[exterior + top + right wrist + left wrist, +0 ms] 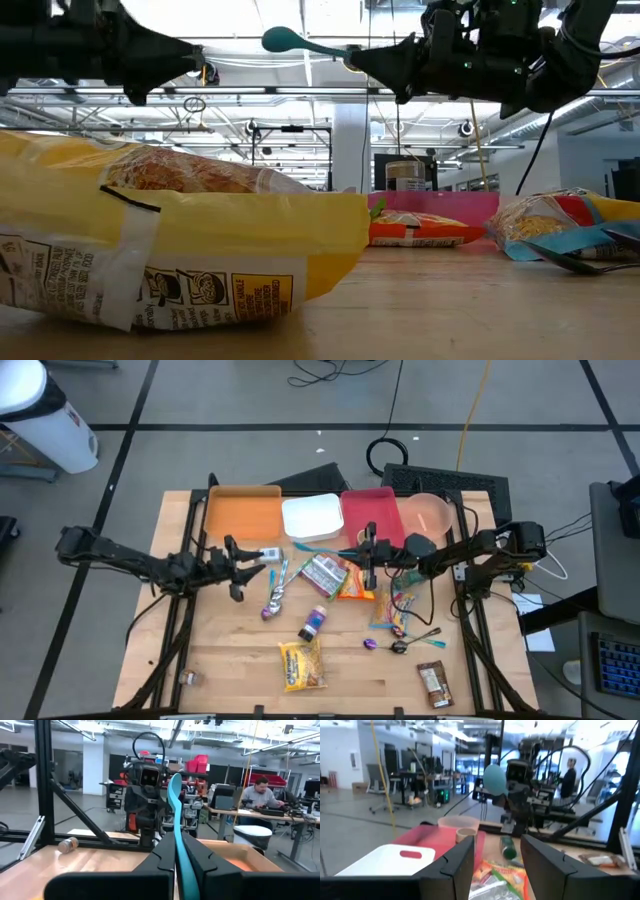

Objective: Pick & Place Food Item
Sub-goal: Put the blue baby spoon into the orange bin

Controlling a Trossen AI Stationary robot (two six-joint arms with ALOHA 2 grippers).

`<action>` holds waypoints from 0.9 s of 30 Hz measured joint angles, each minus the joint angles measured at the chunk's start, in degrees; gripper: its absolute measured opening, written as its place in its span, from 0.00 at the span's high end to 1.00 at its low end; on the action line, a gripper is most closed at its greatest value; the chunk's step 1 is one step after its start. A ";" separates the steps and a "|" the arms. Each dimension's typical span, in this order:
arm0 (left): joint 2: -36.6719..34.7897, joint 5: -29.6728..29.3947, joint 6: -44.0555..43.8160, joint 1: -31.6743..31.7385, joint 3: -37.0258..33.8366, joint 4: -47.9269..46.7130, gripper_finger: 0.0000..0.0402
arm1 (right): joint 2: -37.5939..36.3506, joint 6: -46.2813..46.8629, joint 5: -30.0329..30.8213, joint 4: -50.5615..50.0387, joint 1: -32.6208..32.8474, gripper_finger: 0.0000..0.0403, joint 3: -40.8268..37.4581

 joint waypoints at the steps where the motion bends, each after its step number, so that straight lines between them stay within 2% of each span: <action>1: 0.00 0.38 -0.04 0.24 -0.79 1.23 0.59 | 0.00 0.04 0.04 -0.06 0.22 1.00 0.01; 6: 0.02 2.13 -0.19 1.07 -1.76 2.95 0.61 | 2.22 0.09 -0.01 4.02 1.78 1.00 0.23; 12: 1.61 4.52 -0.30 1.28 -1.76 5.59 0.59 | 9.95 2.52 -0.17 10.73 2.57 1.00 2.03; 17: 5.67 5.18 -0.44 1.26 -1.46 8.45 0.57 | 16.23 6.17 -7.48 12.81 2.55 0.99 7.34; 27: 14.74 8.62 0.03 1.26 -0.95 18.14 0.61 | 20.59 8.90 -9.90 11.60 2.59 0.99 11.85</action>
